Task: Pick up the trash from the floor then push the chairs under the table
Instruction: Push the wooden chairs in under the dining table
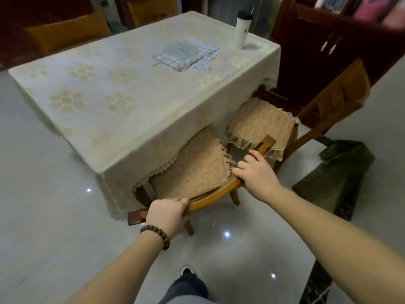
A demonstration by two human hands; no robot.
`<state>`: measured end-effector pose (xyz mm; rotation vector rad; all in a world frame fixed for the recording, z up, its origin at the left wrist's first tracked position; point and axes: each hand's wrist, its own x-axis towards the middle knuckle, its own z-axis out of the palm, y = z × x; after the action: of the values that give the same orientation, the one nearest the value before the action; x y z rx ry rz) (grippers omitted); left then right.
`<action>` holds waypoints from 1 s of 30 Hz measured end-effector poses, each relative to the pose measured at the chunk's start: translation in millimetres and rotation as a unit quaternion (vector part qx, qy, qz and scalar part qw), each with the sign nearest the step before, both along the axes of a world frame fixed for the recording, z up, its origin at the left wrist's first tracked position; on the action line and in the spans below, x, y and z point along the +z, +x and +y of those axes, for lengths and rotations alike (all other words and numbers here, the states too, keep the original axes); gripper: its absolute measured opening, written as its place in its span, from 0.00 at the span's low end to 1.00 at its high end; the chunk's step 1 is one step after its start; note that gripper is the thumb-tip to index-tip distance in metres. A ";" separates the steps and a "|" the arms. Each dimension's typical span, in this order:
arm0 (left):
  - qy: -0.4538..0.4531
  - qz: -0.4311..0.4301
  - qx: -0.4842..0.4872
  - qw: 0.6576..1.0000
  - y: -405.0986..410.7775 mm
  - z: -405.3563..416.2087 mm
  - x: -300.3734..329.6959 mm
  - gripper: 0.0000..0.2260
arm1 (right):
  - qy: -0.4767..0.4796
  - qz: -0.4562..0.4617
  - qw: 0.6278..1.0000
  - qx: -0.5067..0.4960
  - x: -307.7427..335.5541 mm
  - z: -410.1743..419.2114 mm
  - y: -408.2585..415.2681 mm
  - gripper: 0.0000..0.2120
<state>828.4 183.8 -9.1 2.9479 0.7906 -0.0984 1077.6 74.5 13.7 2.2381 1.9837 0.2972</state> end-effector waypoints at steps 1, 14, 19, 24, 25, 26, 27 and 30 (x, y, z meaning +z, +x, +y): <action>-0.004 -0.003 0.009 1.000 3.4 7.5 -0.9 0.10 | 0.004 0.002 1.000 0.008 0.7 11.6 4.5 0.07; -0.003 -0.032 0.135 0.990 66.8 37.6 -8.2 0.06 | 0.001 -0.017 0.984 0.177 6.2 111.3 92.3 0.14; 0.010 0.003 0.216 0.976 130.0 18.4 2.3 0.10 | -0.028 0.007 0.974 0.225 6.2 137.6 152.1 0.08; 0.001 0.047 0.266 0.963 182.2 20.9 11.7 0.09 | -0.046 0.037 0.970 0.237 -0.1 160.3 194.9 0.09; -0.001 0.062 0.267 0.962 193.1 24.6 13.0 0.07 | -0.048 0.039 0.971 0.230 -2.7 163.0 204.5 0.09; -0.003 0.074 0.267 0.961 206.4 29.4 14.1 0.06 | -0.056 0.040 0.974 0.218 -5.0 165.5 215.1 0.10; -0.010 0.086 0.263 0.961 221.6 34.8 15.4 0.05 | -0.074 0.038 0.976 0.201 -7.1 167.2 226.0 0.11; -0.052 0.113 0.288 0.949 269.3 43.0 17.6 0.09 | -0.134 0.010 0.974 0.181 -8.3 175.2 261.5 0.15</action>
<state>1097.7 226.9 8.5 2.5106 1.5841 -0.4214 1339.1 249.7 5.4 1.7224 2.2802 0.0359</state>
